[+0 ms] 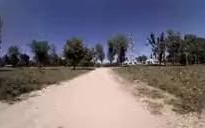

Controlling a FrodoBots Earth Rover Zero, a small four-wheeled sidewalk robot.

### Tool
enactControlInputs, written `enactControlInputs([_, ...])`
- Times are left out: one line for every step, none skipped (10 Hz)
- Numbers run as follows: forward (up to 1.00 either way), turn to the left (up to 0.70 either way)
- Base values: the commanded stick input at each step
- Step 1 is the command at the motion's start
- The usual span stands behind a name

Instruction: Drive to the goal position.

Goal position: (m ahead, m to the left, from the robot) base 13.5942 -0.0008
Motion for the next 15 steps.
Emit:
enactControlInputs([0.85,0.0])
enactControlInputs([0.85,0.0])
enactControlInputs([0.85,0.0])
enactControlInputs([0.85,0.0])
enactControlInputs([0.85,0.0])
enactControlInputs([0.85,0.0])
enactControlInputs([0.85,0.0])
enactControlInputs([0.85,0.0])
enactControlInputs([0.85,0.0])
enactControlInputs([0.85,0.0])
enactControlInputs([0.85,0.0])
enactControlInputs([0.85,0.0])
enactControlInputs([0.85,0.0])
enactControlInputs([0.85,0.0])
enactControlInputs([0.85,0.0])
